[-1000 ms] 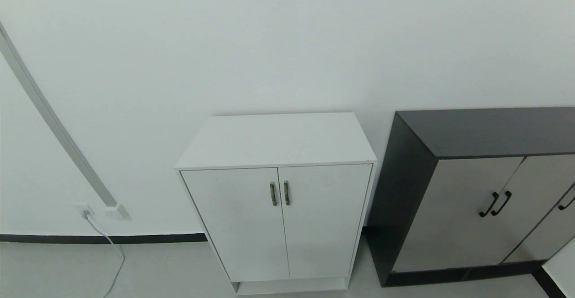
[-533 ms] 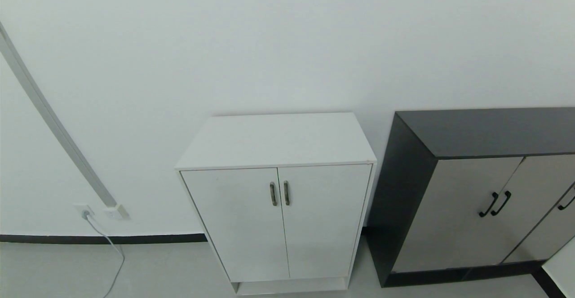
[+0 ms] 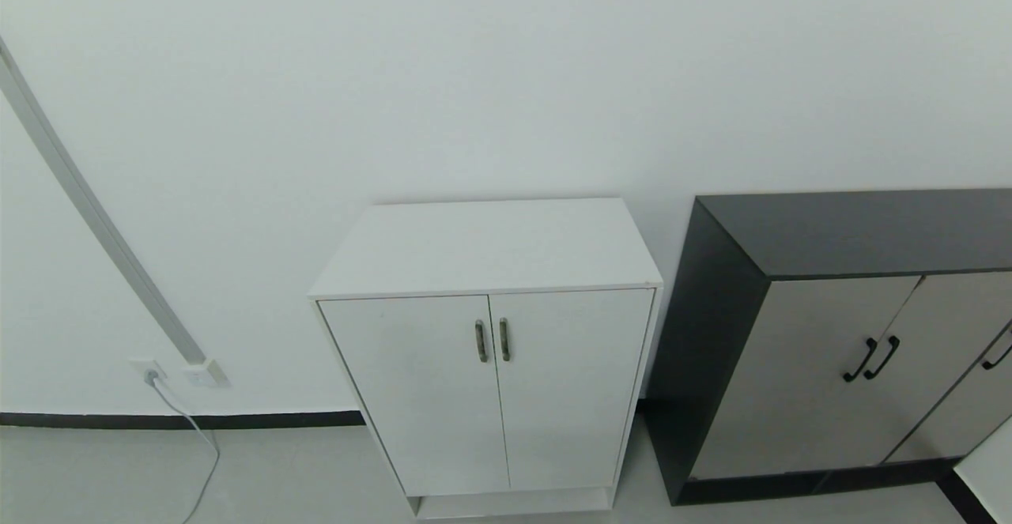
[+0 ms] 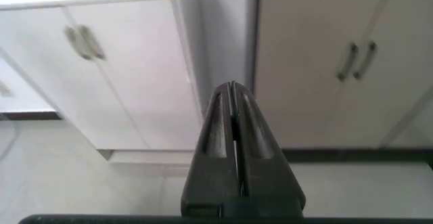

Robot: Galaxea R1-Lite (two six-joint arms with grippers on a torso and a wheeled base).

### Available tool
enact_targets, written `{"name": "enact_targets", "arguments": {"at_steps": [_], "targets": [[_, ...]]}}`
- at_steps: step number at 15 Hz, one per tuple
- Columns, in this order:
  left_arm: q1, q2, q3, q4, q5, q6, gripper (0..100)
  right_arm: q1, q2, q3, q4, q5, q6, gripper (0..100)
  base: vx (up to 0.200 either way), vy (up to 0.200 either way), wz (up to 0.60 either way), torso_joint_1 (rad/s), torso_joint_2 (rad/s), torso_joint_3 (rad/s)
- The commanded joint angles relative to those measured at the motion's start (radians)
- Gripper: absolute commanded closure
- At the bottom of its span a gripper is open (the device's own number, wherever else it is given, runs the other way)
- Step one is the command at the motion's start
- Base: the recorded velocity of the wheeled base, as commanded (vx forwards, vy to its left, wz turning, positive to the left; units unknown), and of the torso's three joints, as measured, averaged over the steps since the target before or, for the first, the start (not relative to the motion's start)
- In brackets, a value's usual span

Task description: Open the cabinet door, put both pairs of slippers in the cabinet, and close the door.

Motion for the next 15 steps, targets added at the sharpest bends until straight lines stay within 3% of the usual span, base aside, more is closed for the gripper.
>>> {"name": "enact_targets", "arguments": {"at_steps": [1, 4, 6, 15], "targets": [[0.0, 0.001, 0.0, 0.0, 0.001, 0.0, 100, 0.003, -0.033, -0.001, 0.0, 0.022, -0.018, 100, 0.0, 0.0, 0.0, 0.0, 0.0, 0.0], [0.0, 0.001, -0.001, 0.0, -0.001, 0.0, 100, 0.003, -0.035, -0.001, -0.002, 0.018, -0.009, 100, 0.0, 0.0, 0.0, 0.0, 0.0, 0.0], [0.0, 0.001, 0.0, 0.0, -0.001, 0.0, 100, -0.037, -0.082, 0.002, 0.006, -0.093, -0.017, 100, 0.0, 0.0, 0.0, 0.0, 0.0, 0.0], [0.0, 0.001, 0.0, 0.0, -0.001, 0.002, 100, -0.05, -0.118, 0.002, 0.032, -0.05, -0.036, 100, 0.0, 0.0, 0.0, 0.0, 0.0, 0.0]]}}
